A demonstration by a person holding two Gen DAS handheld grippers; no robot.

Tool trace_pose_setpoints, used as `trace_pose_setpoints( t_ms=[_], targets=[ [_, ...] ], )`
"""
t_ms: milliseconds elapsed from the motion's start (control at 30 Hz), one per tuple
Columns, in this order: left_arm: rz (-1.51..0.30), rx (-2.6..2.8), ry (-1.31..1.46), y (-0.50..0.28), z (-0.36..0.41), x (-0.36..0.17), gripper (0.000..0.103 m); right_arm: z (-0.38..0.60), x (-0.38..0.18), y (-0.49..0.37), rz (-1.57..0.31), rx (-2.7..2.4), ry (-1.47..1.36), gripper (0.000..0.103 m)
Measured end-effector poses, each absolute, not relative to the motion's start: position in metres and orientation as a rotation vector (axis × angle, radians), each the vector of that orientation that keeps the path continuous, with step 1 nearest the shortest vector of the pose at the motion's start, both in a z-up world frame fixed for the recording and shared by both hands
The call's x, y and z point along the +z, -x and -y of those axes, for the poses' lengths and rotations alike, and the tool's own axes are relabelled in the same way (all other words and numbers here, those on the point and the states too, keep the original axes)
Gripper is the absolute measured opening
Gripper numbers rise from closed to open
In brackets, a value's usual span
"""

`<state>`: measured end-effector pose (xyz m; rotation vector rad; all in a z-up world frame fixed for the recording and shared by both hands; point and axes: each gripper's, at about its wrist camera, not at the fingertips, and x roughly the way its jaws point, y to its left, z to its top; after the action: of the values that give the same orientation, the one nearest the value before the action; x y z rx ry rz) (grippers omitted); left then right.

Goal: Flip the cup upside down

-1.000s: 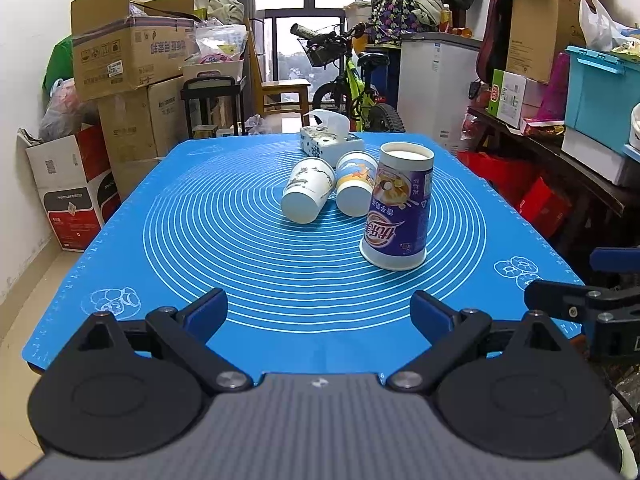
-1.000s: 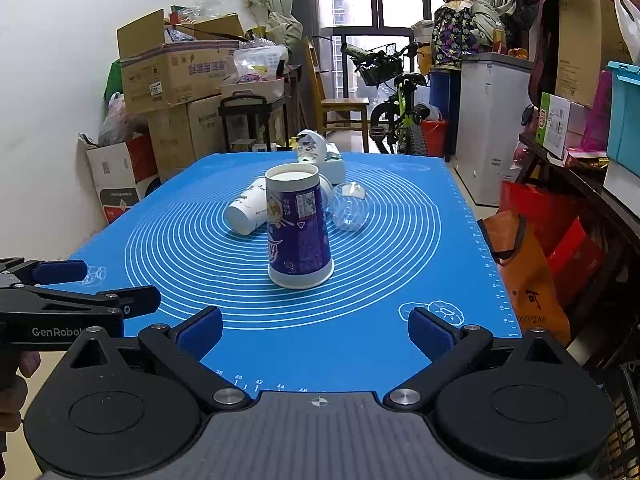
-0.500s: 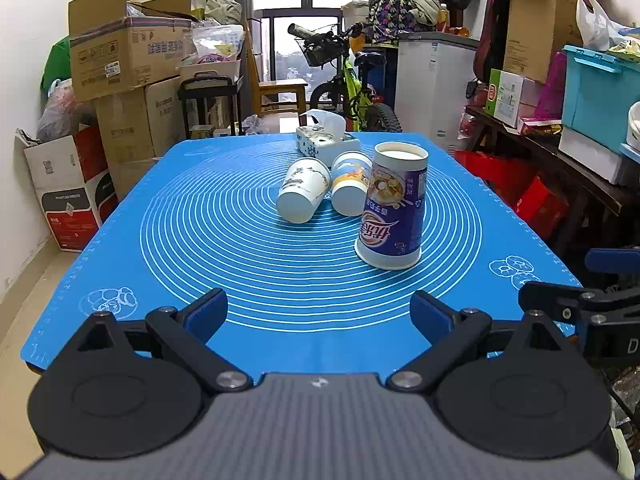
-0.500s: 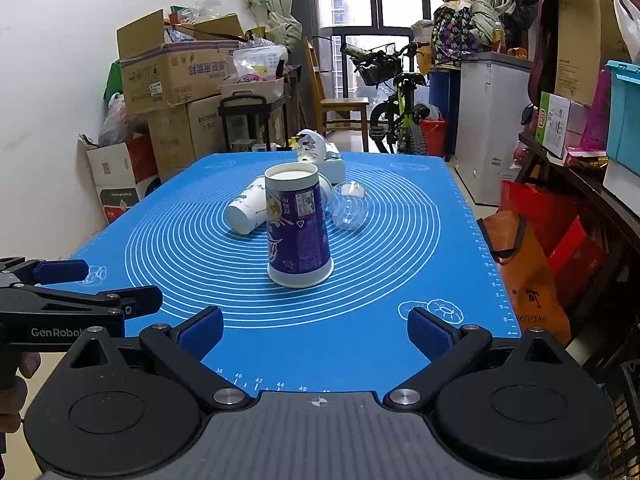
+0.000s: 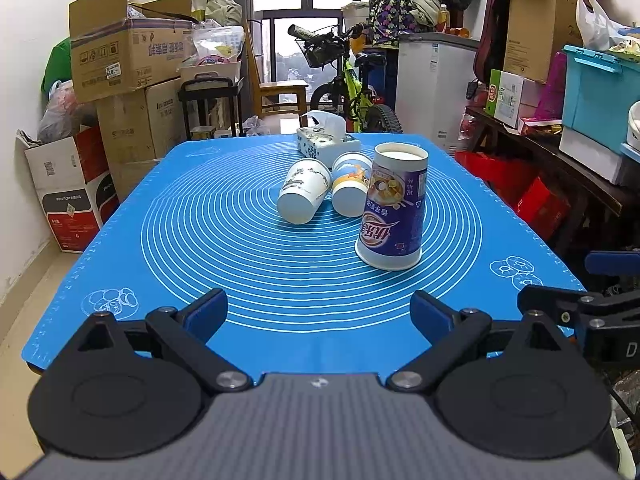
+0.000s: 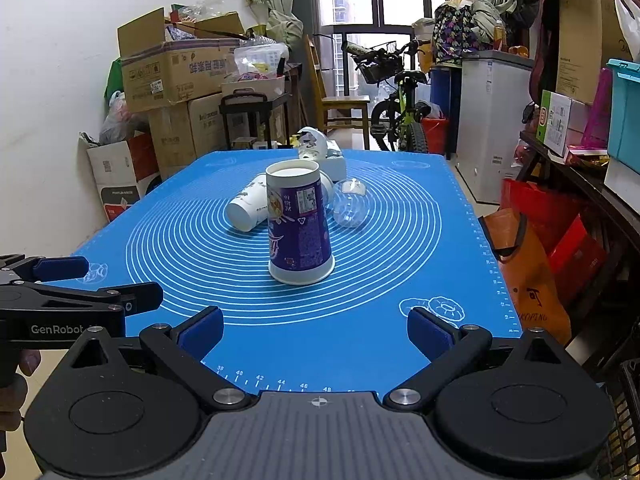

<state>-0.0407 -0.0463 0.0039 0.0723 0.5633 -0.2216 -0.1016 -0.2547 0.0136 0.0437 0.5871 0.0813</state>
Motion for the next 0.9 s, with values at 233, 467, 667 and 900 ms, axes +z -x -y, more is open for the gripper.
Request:
trace_pose_setpoints(
  t_ms=[233,467,667,900],
  targets=[
    [-0.562,-0.223,-0.073,0.0406,0.0462,0.0039,0.097,0.2536,0.0134,0.1011,-0.585,0.088,-0.042,0.099],
    [-0.563,-0.223,-0.074,0.0405,0.047,0.0036,0.097,0.2533,0.0132,0.1009,-0.585,0.088,-0.042,0.099],
    [-0.563,-0.224,-0.067,0.0406,0.0468,0.0034,0.097,0.2531,0.0129,0.1009,-0.587,0.089,-0.044,0.099],
    [-0.566,-0.217,-0.067,0.0391,0.0462,0.001,0.097,0.2529,0.0112,0.1009,-0.587,0.098,-0.045,0.099]
  ],
)
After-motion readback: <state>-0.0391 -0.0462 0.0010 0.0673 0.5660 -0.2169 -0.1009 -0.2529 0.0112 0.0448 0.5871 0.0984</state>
